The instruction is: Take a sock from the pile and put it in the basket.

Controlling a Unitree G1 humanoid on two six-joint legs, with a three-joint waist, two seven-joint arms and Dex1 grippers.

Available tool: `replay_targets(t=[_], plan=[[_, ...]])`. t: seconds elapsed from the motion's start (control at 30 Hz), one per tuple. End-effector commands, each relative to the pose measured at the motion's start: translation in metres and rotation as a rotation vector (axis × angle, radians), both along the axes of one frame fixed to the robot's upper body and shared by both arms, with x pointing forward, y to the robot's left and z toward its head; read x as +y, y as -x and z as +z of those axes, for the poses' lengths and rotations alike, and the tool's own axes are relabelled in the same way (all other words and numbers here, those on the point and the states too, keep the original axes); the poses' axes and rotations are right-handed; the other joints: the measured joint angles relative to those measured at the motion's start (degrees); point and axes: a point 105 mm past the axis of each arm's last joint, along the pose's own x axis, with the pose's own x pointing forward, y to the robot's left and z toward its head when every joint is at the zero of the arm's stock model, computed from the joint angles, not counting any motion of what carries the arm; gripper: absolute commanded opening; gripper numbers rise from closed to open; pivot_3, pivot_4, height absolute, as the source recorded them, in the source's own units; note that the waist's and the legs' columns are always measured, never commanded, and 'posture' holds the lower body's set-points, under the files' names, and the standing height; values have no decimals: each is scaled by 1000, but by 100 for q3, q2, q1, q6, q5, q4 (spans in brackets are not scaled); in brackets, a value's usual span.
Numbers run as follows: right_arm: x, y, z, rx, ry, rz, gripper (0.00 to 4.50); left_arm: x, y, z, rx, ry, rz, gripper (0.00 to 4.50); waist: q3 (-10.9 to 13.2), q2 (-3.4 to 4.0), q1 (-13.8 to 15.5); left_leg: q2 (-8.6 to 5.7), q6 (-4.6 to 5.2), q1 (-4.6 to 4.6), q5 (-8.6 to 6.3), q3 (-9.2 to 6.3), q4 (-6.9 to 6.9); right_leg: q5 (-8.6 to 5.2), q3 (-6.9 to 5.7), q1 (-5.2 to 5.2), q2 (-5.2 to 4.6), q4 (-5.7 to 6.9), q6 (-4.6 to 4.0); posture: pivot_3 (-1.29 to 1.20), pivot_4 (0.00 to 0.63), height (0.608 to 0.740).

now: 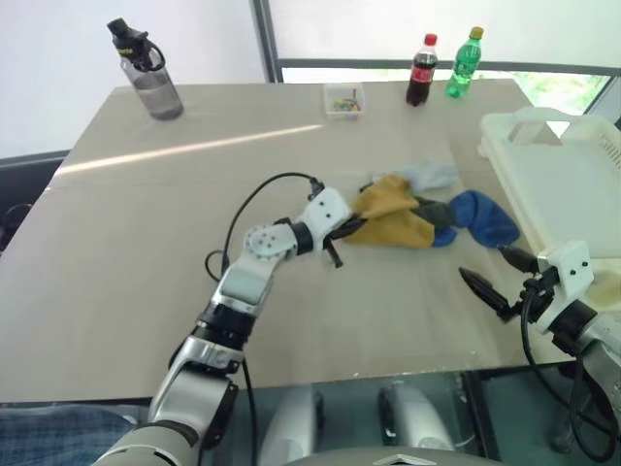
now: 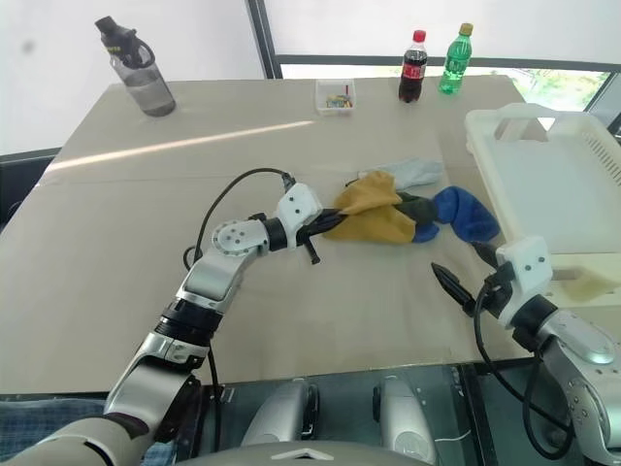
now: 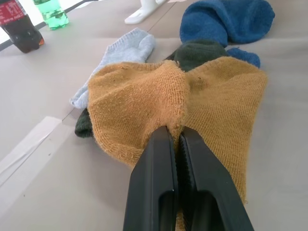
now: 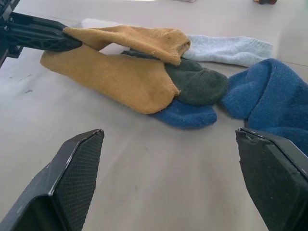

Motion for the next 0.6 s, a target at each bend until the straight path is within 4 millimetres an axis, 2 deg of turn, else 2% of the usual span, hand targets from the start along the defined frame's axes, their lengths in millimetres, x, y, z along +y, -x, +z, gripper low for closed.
replay_targets(t=[0.03,0.07,0.1,0.13,0.23,0.43,0.6], plan=[[4,1,12,-55,8,16,4500,1,2,14,-14,44,-4,19,0,0,1,0,0,0,0,0,0,0,0,0,0,0,0,0,150,740],[4,1,12,-55,8,17,4500,1,2,14,-11,49,-3,713,0,0,2,0,0,0,0,0,0,0,0,0,0,0,0,0,150,740],[4,0,12,-56,8,18,4500,2,1,15,-18,47,2,1022,0,0,2,0,0,0,0,0,0,0,0,0,0,0,0,0,150,740],[4,0,12,-56,8,18,4500,2,0,16,-28,42,11,1599,0,0,2,0,0,0,0,0,0,0,0,0,0,0,0,0,150,740],[4,0,12,-56,8,17,4500,6,-6,12,-32,24,54,2793,0,0,3,0,0,-1,0,0,0,0,0,0,0,0,0,0,150,740],[4,0,12,-57,7,15,4500,7,-9,5,103,107,93,2793,0,0,2,0,0,-1,0,0,0,0,0,0,0,0,0,0,150,740],[4,0,12,-59,6,12,4500,8,-5,-7,181,106,94,2793,0,0,1,0,0,0,0,-1,0,0,-1,0,0,0,0,0,150,740]])
